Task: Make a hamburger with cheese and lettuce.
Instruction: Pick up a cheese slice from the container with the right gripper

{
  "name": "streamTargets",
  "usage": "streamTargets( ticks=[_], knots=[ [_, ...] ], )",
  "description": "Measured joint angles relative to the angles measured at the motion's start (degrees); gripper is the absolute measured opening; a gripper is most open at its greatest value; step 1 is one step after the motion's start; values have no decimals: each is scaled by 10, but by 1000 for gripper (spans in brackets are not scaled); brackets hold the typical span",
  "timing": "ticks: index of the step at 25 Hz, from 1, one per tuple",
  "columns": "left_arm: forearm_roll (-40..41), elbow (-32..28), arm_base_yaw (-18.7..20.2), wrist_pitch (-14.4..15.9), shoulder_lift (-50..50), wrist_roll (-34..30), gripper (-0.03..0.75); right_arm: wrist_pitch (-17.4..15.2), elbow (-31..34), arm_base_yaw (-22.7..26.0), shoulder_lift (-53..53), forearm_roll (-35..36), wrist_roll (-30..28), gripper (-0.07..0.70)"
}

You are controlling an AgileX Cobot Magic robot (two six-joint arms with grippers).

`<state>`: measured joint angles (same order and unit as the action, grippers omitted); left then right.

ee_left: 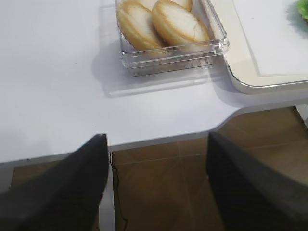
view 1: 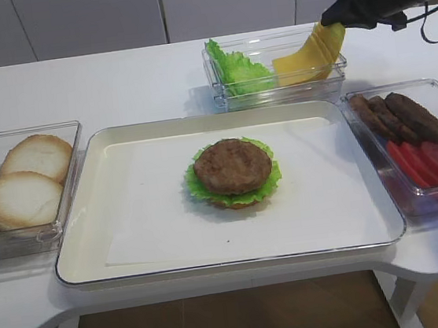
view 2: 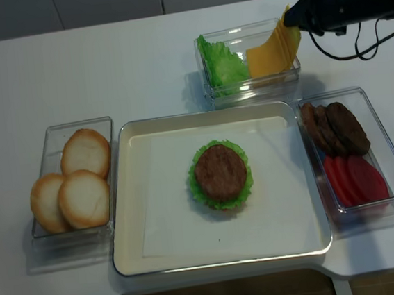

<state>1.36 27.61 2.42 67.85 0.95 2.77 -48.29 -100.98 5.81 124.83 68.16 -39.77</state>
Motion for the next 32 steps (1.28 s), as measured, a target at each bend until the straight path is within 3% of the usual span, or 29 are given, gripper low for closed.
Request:
streamTargets(
  ticks=[9,21,32],
  knots=[
    [0,0,0,0,0,0,467,0,0,0,0,10,-4,89],
    [0,0,0,0,0,0,467,0,0,0,0,1,-4,9],
    [0,0,0,0,0,0,467,-7,0,0,0,14,-8,6]
  ],
)
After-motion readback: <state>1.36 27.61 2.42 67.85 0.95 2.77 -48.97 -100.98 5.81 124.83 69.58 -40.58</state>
